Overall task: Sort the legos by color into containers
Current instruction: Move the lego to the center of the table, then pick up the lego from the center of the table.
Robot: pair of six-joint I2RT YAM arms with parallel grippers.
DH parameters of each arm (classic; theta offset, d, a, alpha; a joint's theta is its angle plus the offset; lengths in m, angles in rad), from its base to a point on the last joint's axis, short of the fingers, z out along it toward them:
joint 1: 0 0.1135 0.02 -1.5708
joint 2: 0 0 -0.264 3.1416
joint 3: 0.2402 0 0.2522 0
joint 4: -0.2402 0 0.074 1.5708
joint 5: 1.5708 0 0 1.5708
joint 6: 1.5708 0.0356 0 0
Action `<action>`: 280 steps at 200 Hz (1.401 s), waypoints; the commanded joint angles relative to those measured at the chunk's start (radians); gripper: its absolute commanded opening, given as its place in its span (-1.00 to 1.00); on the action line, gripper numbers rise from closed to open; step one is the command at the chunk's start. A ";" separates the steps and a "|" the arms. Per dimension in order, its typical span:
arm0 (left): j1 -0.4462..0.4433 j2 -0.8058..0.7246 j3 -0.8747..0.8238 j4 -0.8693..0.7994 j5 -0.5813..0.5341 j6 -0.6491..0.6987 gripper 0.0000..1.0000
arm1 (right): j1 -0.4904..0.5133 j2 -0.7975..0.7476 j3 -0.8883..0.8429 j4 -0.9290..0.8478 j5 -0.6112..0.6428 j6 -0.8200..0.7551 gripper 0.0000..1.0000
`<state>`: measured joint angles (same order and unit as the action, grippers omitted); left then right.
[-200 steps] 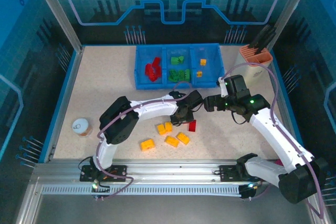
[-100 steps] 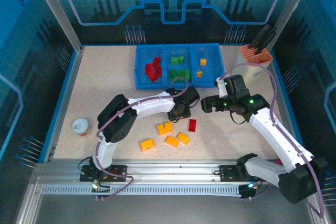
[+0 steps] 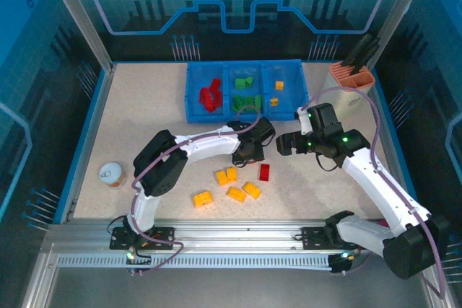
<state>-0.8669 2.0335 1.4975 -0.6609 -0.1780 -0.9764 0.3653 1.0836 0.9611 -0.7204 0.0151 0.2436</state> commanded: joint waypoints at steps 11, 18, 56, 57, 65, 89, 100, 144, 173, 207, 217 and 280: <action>-0.001 -0.019 0.025 0.012 0.035 0.040 0.08 | 0.007 -0.045 -0.023 0.019 -0.002 -0.010 1.00; -0.001 -0.009 0.031 0.013 0.039 0.040 0.08 | 0.007 -0.045 -0.022 0.020 0.001 -0.010 1.00; 0.002 0.038 0.053 -0.013 0.037 0.041 0.08 | 0.006 -0.040 -0.018 0.012 0.012 -0.013 1.00; 0.002 0.039 0.053 -0.014 0.036 0.042 0.08 | 0.006 -0.040 -0.018 0.012 0.012 -0.013 1.00; 0.004 0.045 0.052 -0.019 0.037 0.043 0.08 | 0.006 -0.041 -0.018 0.012 0.012 -0.015 1.00; 0.012 0.057 0.048 -0.034 0.035 0.044 0.08 | 0.006 -0.032 -0.018 0.015 0.012 -0.015 1.00; 0.014 0.063 0.046 -0.040 0.034 0.048 0.08 | 0.006 -0.028 -0.019 0.016 0.011 -0.015 1.00; 0.025 0.084 0.038 -0.025 0.042 0.047 0.06 | 0.005 -0.015 -0.016 0.016 0.013 -0.019 1.00; 0.027 0.105 0.041 -0.010 0.058 0.050 -0.01 | 0.006 -0.008 -0.013 0.011 0.017 -0.020 1.00; 0.034 0.108 0.030 -0.009 0.057 0.048 -0.22 | 0.005 -0.005 -0.011 0.007 0.017 -0.021 1.00; 0.035 0.105 0.029 -0.017 0.054 0.049 -0.30 | 0.005 -0.007 -0.009 0.006 0.018 -0.022 1.00; 0.119 -0.057 -0.010 -0.030 0.027 0.111 -0.52 | 0.003 -0.092 -0.047 -0.025 0.018 -0.001 1.00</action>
<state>-0.8043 2.0750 1.4994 -0.6689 -0.1257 -0.9337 0.3653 1.0458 0.9390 -0.7155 0.0216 0.2291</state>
